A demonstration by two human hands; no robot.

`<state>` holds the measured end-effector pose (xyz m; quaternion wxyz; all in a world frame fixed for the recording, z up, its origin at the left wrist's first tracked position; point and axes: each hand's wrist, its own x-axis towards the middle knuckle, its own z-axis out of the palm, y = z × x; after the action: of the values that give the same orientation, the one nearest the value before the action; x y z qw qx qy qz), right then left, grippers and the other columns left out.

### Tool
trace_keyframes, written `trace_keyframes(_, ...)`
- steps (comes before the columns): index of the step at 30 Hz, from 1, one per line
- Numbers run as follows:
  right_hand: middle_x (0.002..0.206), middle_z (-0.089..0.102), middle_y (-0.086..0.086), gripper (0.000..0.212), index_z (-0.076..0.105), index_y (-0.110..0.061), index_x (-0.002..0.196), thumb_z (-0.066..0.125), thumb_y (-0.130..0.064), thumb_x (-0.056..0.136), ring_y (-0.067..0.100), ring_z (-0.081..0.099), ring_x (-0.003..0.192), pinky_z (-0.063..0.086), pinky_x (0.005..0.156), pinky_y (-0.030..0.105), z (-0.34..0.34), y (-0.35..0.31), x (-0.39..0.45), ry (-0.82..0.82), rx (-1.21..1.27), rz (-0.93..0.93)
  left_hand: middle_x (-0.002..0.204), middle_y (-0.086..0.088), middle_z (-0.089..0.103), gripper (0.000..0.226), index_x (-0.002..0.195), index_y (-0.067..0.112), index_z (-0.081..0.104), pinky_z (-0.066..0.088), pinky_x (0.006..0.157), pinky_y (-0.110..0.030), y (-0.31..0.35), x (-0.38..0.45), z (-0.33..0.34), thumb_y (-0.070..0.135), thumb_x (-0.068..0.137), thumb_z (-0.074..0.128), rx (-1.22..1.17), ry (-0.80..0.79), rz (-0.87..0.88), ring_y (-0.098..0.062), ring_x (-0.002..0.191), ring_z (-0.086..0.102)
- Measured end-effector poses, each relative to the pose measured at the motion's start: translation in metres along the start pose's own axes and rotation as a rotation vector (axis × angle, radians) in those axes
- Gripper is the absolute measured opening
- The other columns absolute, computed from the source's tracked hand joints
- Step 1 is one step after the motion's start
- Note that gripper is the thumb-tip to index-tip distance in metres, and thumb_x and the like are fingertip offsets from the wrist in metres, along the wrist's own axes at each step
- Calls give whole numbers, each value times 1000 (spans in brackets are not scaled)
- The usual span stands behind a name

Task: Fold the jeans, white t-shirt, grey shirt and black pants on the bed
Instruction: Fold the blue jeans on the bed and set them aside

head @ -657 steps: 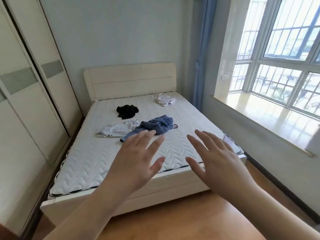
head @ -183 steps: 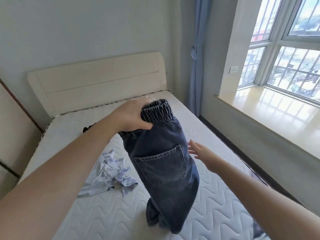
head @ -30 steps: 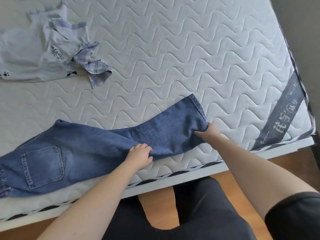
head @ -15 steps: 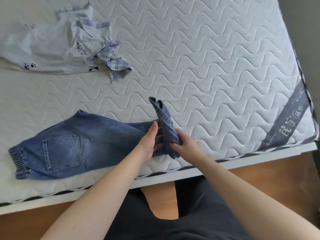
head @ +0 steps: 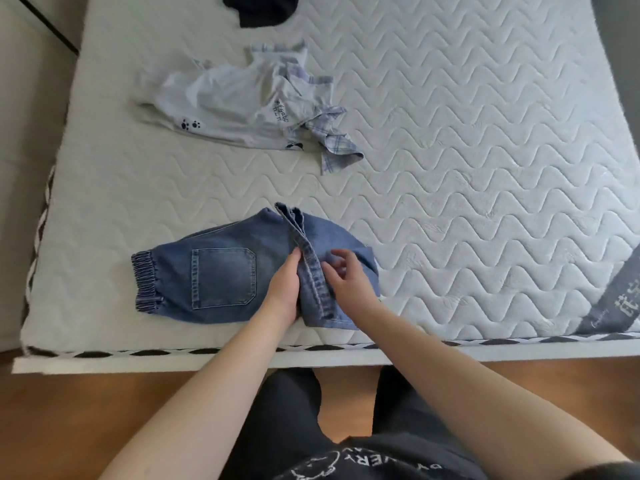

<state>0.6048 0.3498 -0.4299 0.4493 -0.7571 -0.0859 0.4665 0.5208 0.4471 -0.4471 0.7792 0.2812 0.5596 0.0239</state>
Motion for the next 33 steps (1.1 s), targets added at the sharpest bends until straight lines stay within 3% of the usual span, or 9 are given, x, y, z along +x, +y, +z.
trace_keyframes(2, 124, 47, 5, 53, 40, -25, 140, 61, -39, 93, 20, 51, 112, 43, 102, 37, 34, -10, -1, -6, -222, -16, 115, -16, 71, 64, 118, 8, 70, 49, 100, -50, 9, -11, -25, 63, 89, 53, -49, -65, -8, -33, 108, 68)
trace_keyframes(5, 133, 39, 9, 62, 33, -31, 147, 58, -44, 92, 27, 46, 120, 40, 107, 44, 72, -29, -5, -35, -293, 5, 116, -17, 71, 67, 108, 10, 76, 55, 89, -47, 29, -26, -60, 69, 89, 48, -29, -146, -22, -33, 107, 68)
trace_keyframes(10, 91, 62, -5, 47, 46, -24, 140, 60, -25, 94, 14, 61, 81, 51, 75, 30, 113, -62, -12, -36, -320, -93, 104, -10, 75, 69, 101, 17, 78, 56, 79, -34, 72, -44, -109, 70, 94, 35, 277, -100, 72, -25, 98, 72)
trace_keyframes(13, 93, 69, -1, 39, 56, -20, 134, 61, -25, 96, 13, 65, 81, 49, 71, 22, 123, -81, -14, -73, -243, -106, 98, 0, 76, 69, 100, 20, 75, 55, 65, -19, 99, -53, -125, 72, 93, 29, 397, -27, 177, -11, 84, 73)
trace_keyframes(18, 102, 72, 5, 26, 68, -11, 119, 55, -19, 98, 15, 66, 87, 49, 69, 16, 104, -109, -12, 31, -186, -97, 117, -5, 67, 59, 126, 16, 62, 49, 99, -41, 142, -55, -154, 59, 100, 31, 592, 182, 402, -25, 107, 63)
trace_keyframes(23, 91, 69, 5, 21, 65, -21, 91, 47, -15, 97, 17, 65, 79, 52, 67, 28, 60, -124, -18, 150, 48, -46, 97, -1, 64, 24, 103, 18, 59, 43, 73, -34, 173, -45, -176, 35, 103, 42, 895, 389, 686, -26, 96, 61)
trace_keyframes(26, 97, 70, 15, 21, 66, -10, 97, 46, -11, 99, 26, 67, 85, 56, 80, 39, 40, -119, -25, 137, 291, 33, 130, -7, 58, 34, 132, 14, 51, 46, 91, -37, 170, -35, -168, 21, 99, 52, 901, 451, 704, -27, 116, 56)
trace_keyframes(28, 89, 71, 13, 22, 67, -11, 92, 46, -9, 98, 24, 69, 77, 57, 71, 35, 32, -115, -34, 140, 347, 40, 139, -8, 52, 44, 141, 14, 45, 43, 100, -36, 158, -33, -154, 21, 98, 53, 923, 396, 725, -27, 125, 51)
trace_keyframes(33, 74, 72, 8, 29, 69, -13, 77, 49, -8, 97, 18, 70, 63, 53, 52, 25, 14, -121, -58, 92, 444, -15, 152, 4, 42, 60, 151, 28, 32, 34, 102, -24, 130, -43, -88, 44, 98, 54, 1010, -160, 723, -11, 133, 43)
